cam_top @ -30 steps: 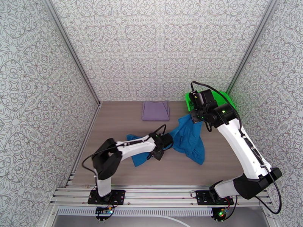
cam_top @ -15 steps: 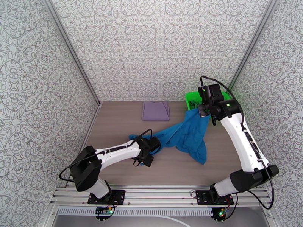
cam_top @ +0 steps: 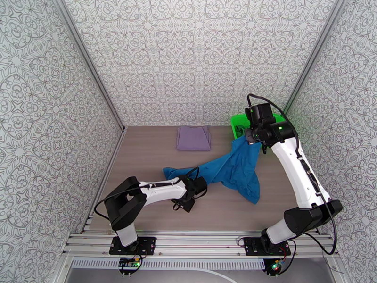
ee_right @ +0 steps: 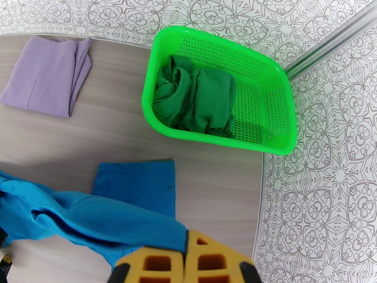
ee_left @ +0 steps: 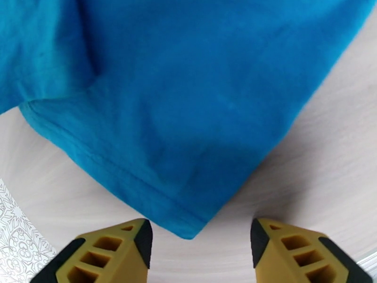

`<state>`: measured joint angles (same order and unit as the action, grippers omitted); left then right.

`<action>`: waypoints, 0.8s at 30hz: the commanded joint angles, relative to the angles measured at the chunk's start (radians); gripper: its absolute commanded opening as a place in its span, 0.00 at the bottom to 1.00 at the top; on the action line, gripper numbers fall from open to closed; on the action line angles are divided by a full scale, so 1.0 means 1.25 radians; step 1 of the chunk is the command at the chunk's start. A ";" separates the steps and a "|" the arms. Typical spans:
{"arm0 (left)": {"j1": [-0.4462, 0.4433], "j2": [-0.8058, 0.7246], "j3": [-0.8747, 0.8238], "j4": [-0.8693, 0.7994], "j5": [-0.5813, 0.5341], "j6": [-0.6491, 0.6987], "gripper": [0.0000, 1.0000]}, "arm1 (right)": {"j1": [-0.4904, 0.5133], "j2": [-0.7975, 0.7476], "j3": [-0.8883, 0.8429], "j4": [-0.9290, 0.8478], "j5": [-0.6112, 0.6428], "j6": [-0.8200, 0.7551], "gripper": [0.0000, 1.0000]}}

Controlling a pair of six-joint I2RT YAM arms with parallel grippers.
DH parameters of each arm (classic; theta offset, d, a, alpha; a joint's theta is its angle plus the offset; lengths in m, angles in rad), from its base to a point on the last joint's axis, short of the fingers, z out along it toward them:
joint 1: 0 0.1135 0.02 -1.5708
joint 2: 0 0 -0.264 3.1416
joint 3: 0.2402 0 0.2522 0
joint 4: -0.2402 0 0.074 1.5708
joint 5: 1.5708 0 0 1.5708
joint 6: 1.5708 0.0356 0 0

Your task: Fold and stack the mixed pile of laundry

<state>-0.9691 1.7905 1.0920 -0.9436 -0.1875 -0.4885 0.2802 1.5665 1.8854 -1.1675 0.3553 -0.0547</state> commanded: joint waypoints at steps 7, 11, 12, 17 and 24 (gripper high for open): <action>0.070 0.080 0.004 0.123 0.039 0.058 0.53 | -0.007 -0.005 0.008 0.016 0.002 -0.014 0.00; 0.095 0.124 0.004 0.157 0.075 0.062 0.40 | -0.007 -0.012 -0.002 0.021 -0.002 -0.016 0.00; 0.099 0.130 0.002 0.163 0.077 0.062 0.39 | -0.007 -0.015 -0.006 0.022 -0.002 -0.017 0.00; 0.131 0.154 -0.021 0.200 0.099 0.059 0.37 | -0.008 -0.026 -0.021 0.031 -0.007 -0.019 0.00; 0.157 0.154 -0.038 0.225 0.072 0.038 0.13 | -0.007 -0.045 -0.039 0.037 -0.013 -0.019 0.00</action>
<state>-0.8169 1.8530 1.1286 -0.9455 0.0414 -0.4286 0.2802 1.5475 1.8496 -1.1484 0.3504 -0.0692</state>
